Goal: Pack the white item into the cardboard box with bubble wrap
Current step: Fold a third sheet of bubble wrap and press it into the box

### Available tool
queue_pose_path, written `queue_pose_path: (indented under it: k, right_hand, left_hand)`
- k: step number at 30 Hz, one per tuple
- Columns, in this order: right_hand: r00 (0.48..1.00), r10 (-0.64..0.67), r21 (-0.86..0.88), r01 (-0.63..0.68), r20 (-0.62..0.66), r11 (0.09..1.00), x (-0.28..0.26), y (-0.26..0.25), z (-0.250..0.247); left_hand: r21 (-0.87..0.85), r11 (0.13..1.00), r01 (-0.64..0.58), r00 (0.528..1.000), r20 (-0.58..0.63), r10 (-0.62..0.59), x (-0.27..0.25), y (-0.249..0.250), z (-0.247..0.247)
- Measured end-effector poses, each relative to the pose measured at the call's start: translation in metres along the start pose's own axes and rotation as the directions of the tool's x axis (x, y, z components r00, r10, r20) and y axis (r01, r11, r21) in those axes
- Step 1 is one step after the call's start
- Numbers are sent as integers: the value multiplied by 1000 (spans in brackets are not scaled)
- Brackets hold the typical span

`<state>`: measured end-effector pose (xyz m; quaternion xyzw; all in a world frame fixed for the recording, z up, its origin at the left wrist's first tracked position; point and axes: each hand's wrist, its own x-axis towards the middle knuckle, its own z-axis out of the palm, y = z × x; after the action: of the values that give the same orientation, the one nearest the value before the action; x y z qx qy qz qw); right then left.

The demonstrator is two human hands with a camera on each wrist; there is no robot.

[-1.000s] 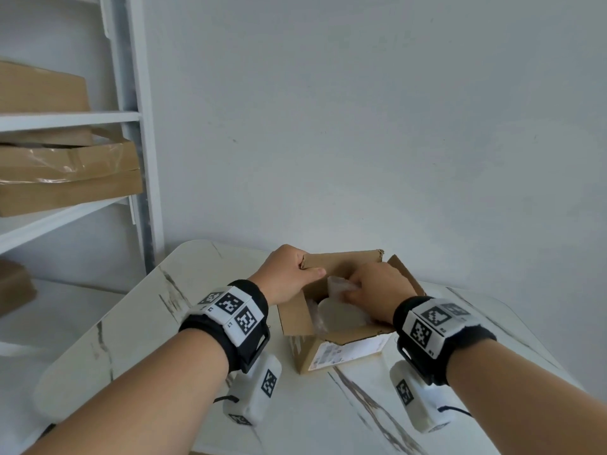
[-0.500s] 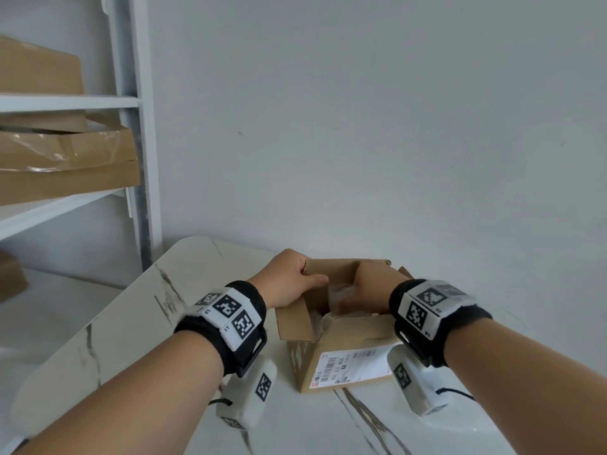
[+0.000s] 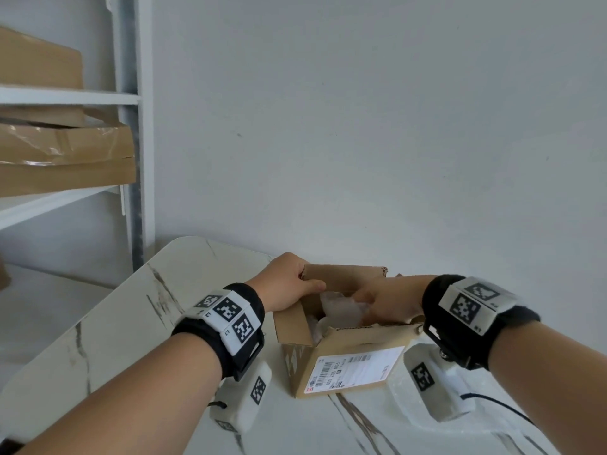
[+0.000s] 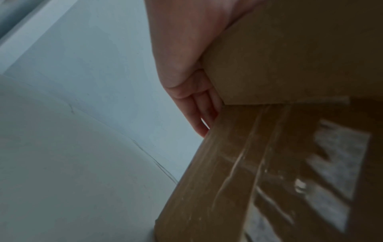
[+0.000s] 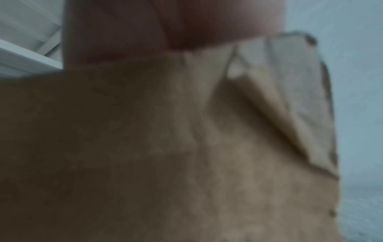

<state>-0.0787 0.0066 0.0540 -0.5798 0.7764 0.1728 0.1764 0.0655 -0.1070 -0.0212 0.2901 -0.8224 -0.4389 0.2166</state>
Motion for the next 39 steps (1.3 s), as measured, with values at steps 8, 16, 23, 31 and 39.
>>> queue_pose_path:
  k: [8, 16, 23, 31, 39]
  right_hand:
    - [999, 53, -125, -52, 5, 991, 18, -23, 3]
    - [871, -10, -183, -92, -492, 979, 15, -36, 3]
    - [977, -129, 135, 153, -172, 979, -1, -32, -8]
    - [982, -152, -267, 178, 113, 947, -3, -44, -14]
    - [976, -215, -168, 216, 27, 962, 12, -49, -4]
  left_hand:
    - [29, 1000, -10, 999, -38, 11, 0, 3, 0]
    - [118, 993, -32, 998, -49, 38, -5, 7, 0]
    - [63, 998, -28, 999, -41, 30, -9, 9, -1]
    - [59, 998, -29, 999, -39, 31, -4, 4, 1]
    - [75, 997, -23, 998, -50, 27, -3, 5, 0]
